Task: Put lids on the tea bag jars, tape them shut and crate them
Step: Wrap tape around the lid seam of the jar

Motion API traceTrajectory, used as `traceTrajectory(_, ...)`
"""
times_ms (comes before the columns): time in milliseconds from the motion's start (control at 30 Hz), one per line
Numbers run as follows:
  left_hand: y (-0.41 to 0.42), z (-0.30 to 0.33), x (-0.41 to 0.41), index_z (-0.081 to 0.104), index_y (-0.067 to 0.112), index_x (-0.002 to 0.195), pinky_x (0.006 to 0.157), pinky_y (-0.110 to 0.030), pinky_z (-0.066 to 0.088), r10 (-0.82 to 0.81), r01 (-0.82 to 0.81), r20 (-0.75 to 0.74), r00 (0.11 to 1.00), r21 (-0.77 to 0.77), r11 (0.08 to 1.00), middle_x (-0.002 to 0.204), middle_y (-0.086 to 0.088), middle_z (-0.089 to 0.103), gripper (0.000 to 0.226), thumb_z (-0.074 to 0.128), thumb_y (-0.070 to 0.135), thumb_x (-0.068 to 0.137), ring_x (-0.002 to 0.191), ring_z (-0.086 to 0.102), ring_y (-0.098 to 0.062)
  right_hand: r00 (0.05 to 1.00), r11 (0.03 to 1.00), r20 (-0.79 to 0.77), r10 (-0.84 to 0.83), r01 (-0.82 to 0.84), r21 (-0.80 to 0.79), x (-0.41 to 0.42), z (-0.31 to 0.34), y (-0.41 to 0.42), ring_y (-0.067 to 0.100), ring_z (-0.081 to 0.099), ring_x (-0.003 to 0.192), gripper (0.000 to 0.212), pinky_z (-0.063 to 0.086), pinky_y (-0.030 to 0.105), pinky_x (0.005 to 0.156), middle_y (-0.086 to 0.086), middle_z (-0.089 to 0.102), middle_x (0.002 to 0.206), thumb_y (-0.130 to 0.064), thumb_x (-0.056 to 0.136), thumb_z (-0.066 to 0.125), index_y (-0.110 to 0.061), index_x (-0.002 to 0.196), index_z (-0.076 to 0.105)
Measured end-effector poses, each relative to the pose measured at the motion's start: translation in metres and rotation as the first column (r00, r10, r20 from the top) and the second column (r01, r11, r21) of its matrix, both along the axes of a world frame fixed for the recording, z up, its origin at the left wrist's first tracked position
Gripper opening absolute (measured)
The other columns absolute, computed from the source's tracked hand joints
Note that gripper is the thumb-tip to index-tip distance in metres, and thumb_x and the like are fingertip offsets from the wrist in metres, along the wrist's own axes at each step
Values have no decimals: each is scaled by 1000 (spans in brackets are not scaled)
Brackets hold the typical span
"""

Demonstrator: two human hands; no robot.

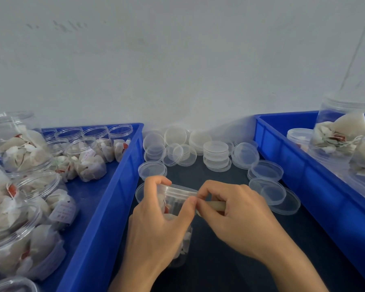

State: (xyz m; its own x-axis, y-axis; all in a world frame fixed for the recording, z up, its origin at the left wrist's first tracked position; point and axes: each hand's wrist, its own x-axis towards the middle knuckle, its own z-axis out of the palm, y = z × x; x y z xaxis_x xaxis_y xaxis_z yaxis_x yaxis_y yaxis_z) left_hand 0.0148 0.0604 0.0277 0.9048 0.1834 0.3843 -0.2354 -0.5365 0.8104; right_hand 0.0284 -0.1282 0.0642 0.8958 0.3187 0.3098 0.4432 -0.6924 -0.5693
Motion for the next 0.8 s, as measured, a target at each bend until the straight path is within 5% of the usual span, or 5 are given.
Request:
traceTrajectory(267, 2, -2, 1, 42, 49, 115, 58, -31, 60, 34, -34, 1, 999, -18, 999, 91, 21, 71, 44, 62, 72, 83, 72, 73, -8, 993, 994, 62, -100, 102, -34, -3, -2, 13, 13, 58, 66, 26, 53, 34, 64, -17, 62, 63, -68, 95, 46, -43, 95, 56)
traceTrajectory(500, 1, -1, -2, 43, 51, 108, 53, -25, 53, 129, -128, 13, 992, -63, 990, 85, 24, 73, 44, 64, 75, 79, 69, 72, -3, 945, 965, 209, -253, 262, -16, -10, -6, 36, 6, 57, 56, 27, 37, 24, 49, -21, 54, 55, -68, 93, 46, -42, 91, 53)
traceTrajectory(800, -6, 0, 0, 43, 49, 105, 59, -28, 49, 235, -235, -6, 972, -47, 971, 89, 35, 67, 40, 66, 71, 79, 76, 67, 5, 872, 907, 309, -379, 417, -63, -13, -9, 44, 17, 55, 50, 30, 42, 28, 46, -7, 52, 52, -59, 94, 55, -31, 82, 54)
